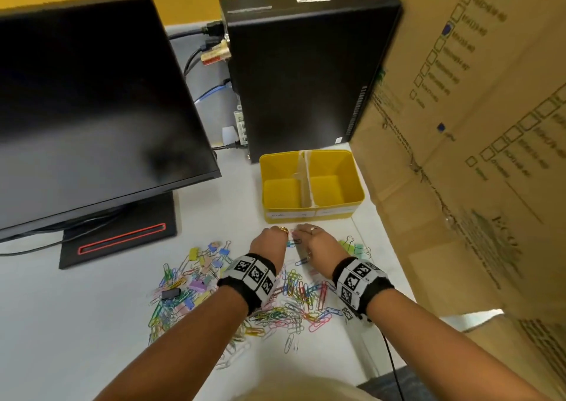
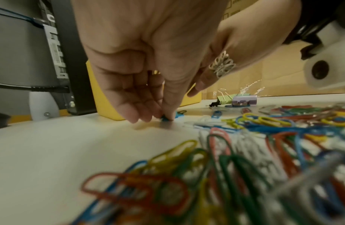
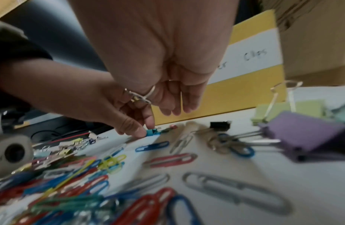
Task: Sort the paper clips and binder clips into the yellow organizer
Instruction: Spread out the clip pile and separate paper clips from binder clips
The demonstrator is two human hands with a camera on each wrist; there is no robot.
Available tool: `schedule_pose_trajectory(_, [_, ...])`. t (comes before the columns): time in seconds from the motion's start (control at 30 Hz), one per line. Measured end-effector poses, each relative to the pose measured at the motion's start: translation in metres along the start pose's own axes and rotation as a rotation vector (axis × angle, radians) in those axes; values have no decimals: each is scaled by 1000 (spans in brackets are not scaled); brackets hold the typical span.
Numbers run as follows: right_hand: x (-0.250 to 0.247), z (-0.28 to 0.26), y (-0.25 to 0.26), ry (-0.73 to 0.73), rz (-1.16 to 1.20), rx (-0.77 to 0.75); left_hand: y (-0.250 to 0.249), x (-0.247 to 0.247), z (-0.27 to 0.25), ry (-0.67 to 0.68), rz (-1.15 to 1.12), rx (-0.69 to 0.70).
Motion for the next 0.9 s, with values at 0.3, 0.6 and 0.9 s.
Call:
schedule_pose_trajectory(0.3, [52,-15,-4,198,-321,-30,36,17,-11,68,-209,-65])
schedule_pose_trajectory(0.6, [62,-64,-12,203,-16,-71,71,21,-36,-35,-371,-96])
schedule_pose_trajectory(0.9, [55,-65,-16,156,-32,11,54,64,-100,65,-457,-3])
Point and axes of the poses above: each hand's wrist, its own z-axis towards the middle knuckle, its own x-axis out of the palm, y = z × x, the point moved 8 cm from there along z, towards the middle knuckle, and after that the axes turned 15 degrees about z, right-handed, at the moved point
